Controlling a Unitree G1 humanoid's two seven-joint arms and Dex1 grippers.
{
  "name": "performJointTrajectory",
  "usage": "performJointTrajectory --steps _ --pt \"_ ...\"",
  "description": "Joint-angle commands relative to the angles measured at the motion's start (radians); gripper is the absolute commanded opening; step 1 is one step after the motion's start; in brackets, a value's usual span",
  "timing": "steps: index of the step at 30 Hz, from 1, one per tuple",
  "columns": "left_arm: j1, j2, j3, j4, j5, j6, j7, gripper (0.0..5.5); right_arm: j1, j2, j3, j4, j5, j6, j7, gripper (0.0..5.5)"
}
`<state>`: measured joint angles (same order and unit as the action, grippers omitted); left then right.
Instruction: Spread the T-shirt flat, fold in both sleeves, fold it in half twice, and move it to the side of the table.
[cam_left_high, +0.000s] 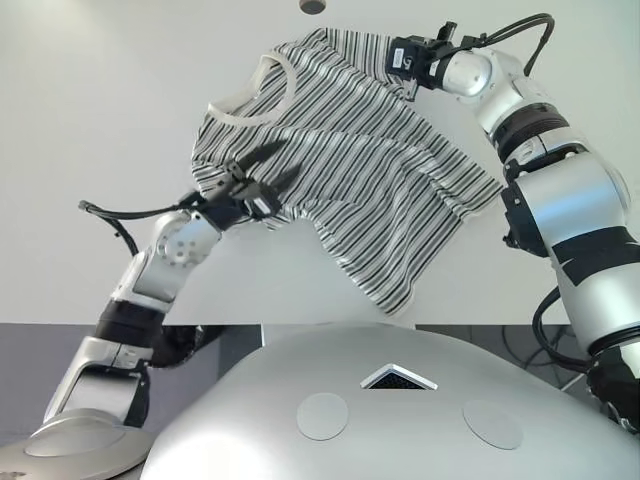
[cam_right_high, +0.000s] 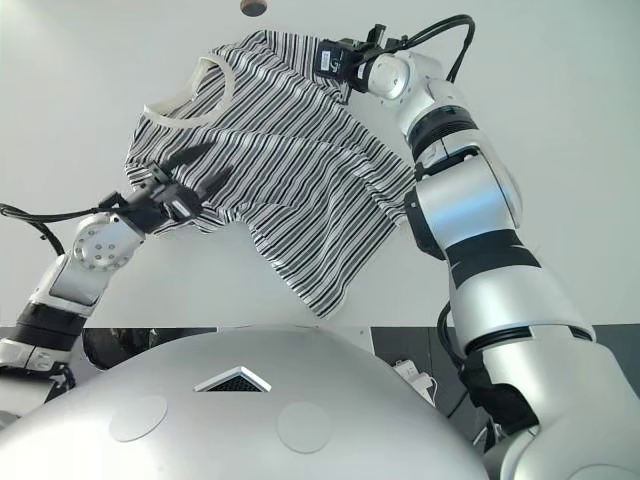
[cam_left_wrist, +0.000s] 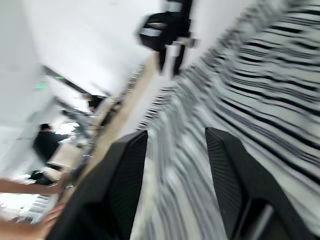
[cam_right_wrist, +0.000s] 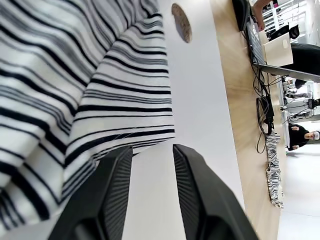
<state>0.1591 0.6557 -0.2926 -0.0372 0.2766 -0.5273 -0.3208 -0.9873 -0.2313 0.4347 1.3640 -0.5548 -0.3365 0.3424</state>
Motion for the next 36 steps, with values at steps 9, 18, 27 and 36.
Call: performJointTrajectory --steps 9,18,27,36 --pt "0.092 0.089 0.083 0.0 0.024 0.078 -0.109 2.12 -0.026 0.013 0.042 0.003 -0.073 -0.058 -0.074 1.51" --pt "0.234 0.239 0.145 -0.022 0.087 0.108 -0.191 2.12 -0.037 0.018 0.039 0.001 -0.08 -0.082 -0.114 1.51" --pt "0.034 0.349 0.171 0.252 0.295 0.107 -0.062 2.12 -0.078 0.06 -0.014 -0.013 -0.036 -0.14 -0.166 1.51" --pt "-0.203 0.327 0.123 0.423 0.398 0.037 0.105 2.12 -0.046 0.106 -0.003 -0.001 -0.052 -0.131 -0.161 1.51"
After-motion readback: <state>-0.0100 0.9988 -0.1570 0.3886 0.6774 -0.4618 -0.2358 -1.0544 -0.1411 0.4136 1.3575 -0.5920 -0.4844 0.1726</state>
